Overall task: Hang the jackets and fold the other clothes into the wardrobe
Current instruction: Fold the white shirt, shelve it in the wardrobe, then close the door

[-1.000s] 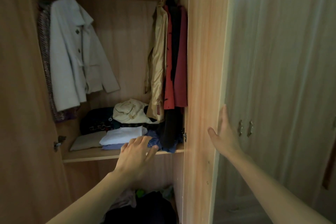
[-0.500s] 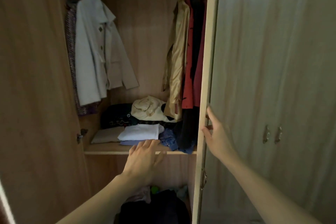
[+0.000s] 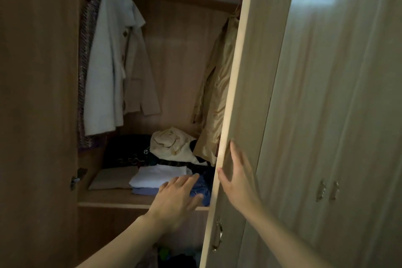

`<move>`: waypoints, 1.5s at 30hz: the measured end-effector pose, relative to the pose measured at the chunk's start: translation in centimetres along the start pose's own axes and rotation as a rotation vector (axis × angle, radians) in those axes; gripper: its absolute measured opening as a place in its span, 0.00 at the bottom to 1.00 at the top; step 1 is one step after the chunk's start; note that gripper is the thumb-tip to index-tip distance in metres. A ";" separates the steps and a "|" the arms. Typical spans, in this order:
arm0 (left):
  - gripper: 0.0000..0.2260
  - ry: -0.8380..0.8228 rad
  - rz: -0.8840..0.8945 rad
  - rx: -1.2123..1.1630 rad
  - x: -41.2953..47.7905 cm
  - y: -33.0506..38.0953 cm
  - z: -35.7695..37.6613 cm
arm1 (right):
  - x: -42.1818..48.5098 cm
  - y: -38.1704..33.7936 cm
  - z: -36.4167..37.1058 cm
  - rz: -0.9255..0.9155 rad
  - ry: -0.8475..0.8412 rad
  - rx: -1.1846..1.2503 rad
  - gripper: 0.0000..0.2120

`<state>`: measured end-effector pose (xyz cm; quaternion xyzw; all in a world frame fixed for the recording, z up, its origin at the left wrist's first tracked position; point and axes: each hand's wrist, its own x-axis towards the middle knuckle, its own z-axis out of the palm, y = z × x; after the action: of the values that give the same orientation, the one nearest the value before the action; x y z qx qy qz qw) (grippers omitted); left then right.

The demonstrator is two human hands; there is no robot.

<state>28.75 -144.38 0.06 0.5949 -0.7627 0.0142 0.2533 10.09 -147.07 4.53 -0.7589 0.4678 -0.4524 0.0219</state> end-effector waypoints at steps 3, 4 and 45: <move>0.28 -0.028 0.034 -0.014 1.6 -1.8 0.3 | 1.4 -0.6 1.7 0.015 -0.089 -0.022 0.43; 0.28 -0.040 0.053 -0.012 2.1 -2.1 0.5 | 2.0 -0.7 2.1 0.016 -0.109 -0.034 0.45; 0.33 0.059 -0.017 0.264 19.5 -17.6 4.4 | 19.1 7.6 19.4 -0.274 0.118 -0.372 0.52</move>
<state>40.04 -168.51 -0.78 0.6290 -0.7413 0.1297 0.1951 21.45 -172.84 2.32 -0.7786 0.4361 -0.4007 -0.2075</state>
